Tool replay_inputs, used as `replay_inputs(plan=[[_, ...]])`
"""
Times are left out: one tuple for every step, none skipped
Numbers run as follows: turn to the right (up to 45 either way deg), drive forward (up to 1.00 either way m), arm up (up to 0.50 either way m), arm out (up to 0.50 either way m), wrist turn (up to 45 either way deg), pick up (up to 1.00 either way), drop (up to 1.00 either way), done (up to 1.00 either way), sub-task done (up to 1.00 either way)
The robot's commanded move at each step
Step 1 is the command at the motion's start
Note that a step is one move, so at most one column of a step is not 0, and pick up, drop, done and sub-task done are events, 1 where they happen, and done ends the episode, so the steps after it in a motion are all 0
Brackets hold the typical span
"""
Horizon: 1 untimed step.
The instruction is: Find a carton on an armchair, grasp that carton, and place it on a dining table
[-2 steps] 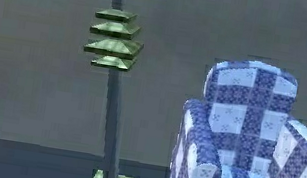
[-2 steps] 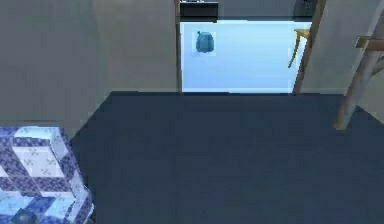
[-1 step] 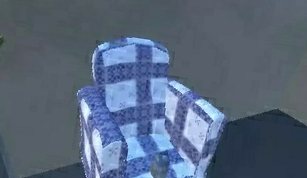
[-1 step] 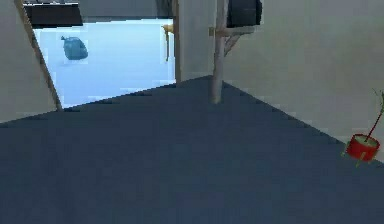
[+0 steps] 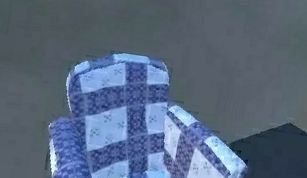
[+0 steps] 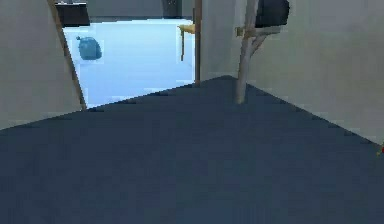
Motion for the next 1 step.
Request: replay_inputs(plan=[[-45.0,0.0,0.0,0.0,0.0,0.0,0.0,0.0,0.0]])
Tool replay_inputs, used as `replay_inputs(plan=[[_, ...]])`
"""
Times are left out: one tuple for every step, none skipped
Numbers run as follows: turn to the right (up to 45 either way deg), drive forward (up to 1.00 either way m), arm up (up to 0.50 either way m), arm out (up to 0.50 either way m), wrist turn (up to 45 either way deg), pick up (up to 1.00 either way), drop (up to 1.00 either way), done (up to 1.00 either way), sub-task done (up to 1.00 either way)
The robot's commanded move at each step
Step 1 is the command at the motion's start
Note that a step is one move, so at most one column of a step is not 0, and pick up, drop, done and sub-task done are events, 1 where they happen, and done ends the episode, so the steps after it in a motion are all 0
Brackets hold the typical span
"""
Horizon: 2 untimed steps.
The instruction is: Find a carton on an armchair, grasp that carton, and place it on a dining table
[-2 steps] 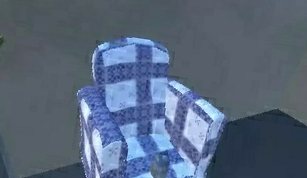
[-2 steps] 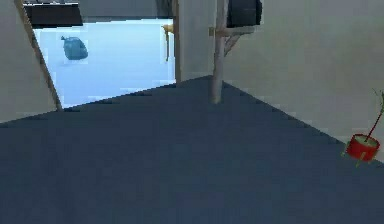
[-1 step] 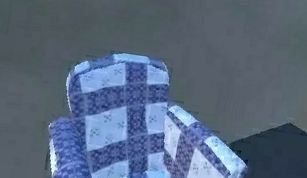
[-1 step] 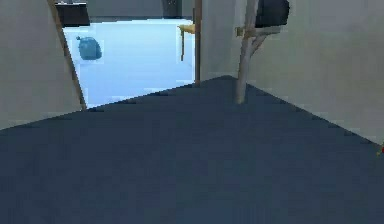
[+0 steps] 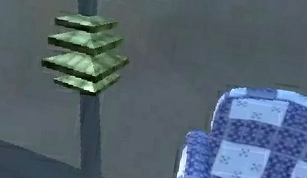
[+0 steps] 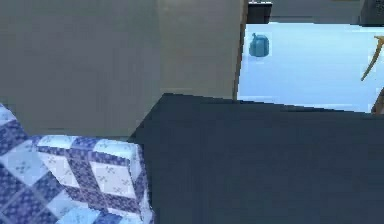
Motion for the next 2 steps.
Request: replay_inputs(plan=[[-30.0,0.0,0.0,0.0,0.0,0.0,0.0,0.0,0.0],[-3.0,0.0,0.0,0.0,0.0,0.0,0.0,0.0,0.0]])
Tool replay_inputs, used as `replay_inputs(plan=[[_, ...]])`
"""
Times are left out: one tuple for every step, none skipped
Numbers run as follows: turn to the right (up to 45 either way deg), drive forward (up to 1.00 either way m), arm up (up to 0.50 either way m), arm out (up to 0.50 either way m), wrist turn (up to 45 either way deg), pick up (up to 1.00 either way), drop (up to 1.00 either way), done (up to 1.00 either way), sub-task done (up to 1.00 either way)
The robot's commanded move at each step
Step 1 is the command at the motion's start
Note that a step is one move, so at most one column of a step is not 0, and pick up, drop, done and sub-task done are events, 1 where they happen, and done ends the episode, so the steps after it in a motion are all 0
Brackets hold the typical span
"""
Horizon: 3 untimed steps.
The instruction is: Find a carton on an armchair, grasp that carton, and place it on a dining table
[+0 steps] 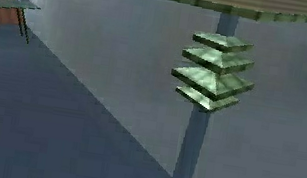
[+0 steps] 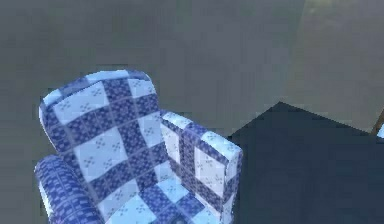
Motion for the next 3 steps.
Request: replay_inputs(plan=[[45.0,0.0,0.0,0.0,0.0,0.0,0.0,0.0,0.0],[45.0,0.0,0.0,0.0,0.0,0.0,0.0,0.0,0.0],[27.0,0.0,0.0,0.0,0.0,0.0,0.0,0.0,0.0]])
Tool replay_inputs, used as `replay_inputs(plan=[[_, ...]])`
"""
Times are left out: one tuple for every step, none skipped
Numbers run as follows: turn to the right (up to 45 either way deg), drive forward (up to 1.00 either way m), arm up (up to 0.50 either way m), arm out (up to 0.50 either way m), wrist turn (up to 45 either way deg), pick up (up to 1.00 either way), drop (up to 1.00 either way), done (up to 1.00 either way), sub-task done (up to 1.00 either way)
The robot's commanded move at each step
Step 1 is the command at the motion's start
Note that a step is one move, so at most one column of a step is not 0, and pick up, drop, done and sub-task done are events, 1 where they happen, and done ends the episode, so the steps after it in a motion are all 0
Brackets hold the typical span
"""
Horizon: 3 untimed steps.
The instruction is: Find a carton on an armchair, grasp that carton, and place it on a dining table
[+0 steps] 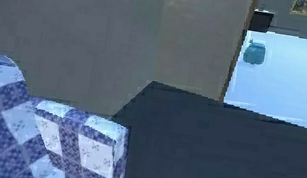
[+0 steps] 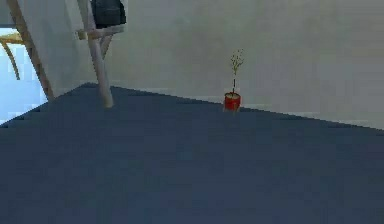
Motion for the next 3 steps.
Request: replay_inputs(plan=[[0.0,0.25,0.0,0.0,0.0,0.0,0.0,0.0,0.0],[-45.0,0.0,0.0,0.0,0.0,0.0,0.0,0.0,0.0],[-45.0,0.0,0.0,0.0,0.0,0.0,0.0,0.0,0.0]])
